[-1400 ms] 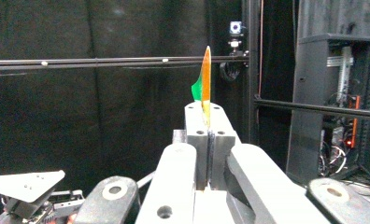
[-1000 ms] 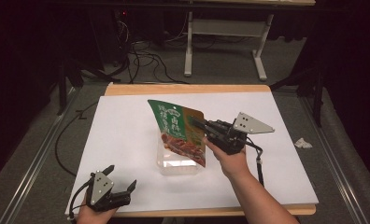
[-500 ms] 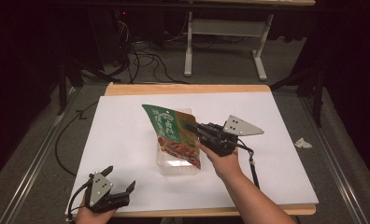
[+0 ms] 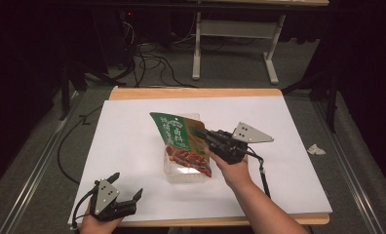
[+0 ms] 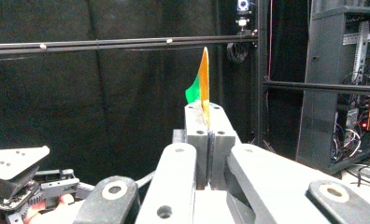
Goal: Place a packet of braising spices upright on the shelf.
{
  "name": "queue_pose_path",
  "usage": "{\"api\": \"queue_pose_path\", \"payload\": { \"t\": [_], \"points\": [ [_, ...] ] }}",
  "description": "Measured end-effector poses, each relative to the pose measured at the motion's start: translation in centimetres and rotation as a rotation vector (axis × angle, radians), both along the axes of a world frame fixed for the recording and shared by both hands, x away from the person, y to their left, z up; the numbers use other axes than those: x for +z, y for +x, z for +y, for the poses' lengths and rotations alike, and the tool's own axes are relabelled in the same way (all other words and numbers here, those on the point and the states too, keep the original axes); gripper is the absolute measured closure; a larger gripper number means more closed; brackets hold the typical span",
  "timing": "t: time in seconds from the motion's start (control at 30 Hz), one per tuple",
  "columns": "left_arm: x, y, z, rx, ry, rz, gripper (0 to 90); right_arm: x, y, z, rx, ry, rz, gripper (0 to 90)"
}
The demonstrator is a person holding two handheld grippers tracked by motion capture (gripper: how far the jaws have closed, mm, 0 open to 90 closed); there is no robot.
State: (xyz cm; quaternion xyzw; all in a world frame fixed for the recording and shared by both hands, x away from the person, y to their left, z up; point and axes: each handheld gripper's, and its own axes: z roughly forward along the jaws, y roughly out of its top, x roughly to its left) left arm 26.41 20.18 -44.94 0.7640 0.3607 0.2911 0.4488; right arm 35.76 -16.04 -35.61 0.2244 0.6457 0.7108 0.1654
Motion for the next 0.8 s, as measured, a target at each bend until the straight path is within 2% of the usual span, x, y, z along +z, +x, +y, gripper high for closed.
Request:
{"api": "queue_pose_path", "payload": {
  "t": [0.2, 0.8],
  "points": [
    [0.0, 0.1, -0.2, -0.008, 0.002, 0.001, 11.1, -0.9, 0.1, 0.2, -0.005, -0.025, 0.023, 90.0],
    [0.0, 0.7, -0.9, -0.031, 0.003, 0.002, 11.2, -1.4, -0.3, -0.9, -0.028, -0.010, 0.049, 90.0]
  ]
}}
